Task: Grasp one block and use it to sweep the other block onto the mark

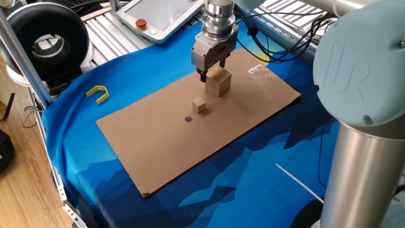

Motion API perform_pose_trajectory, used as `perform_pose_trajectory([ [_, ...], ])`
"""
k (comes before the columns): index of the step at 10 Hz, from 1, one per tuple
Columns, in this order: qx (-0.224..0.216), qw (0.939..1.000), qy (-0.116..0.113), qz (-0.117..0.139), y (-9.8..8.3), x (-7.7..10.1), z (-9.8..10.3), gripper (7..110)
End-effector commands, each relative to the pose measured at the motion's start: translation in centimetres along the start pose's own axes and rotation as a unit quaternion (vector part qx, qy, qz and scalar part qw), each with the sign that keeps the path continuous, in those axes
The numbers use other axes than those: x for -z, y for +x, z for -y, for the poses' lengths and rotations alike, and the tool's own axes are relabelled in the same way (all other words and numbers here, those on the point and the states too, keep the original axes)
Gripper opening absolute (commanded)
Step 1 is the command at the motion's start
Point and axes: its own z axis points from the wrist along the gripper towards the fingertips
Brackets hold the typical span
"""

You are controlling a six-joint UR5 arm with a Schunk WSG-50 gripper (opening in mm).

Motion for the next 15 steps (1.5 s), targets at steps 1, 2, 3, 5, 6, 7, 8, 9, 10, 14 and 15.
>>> perform_pose_trajectory([
  [1,0.001,0.9999,-0.007,0.011,0.5,0.0,-0.2,44],
  [2,0.000,1.0000,-0.004,0.008,1.5,-0.1,0.0,44],
  [3,0.001,1.0000,-0.004,0.005,2.6,-0.1,0.2,44],
  [5,0.002,1.0000,-0.004,0.006,4.2,0.0,0.6,44],
  [6,-0.001,1.0000,-0.005,0.004,4.5,0.1,0.7,44],
  [7,-0.003,1.0000,-0.003,0.002,4.3,0.0,0.8,44],
  [8,-0.007,1.0000,-0.003,0.004,3.6,0.0,0.5,44],
  [9,-0.012,0.9999,-0.003,0.006,2.5,0.3,-0.1,44],
  [10,-0.017,0.9998,-0.005,0.005,1.8,0.5,-0.5,44],
  [14,-0.021,0.9998,0.004,0.000,2.2,-0.5,0.3,44],
  [15,-0.021,0.9998,0.006,-0.001,2.5,-0.8,0.6,44],
])
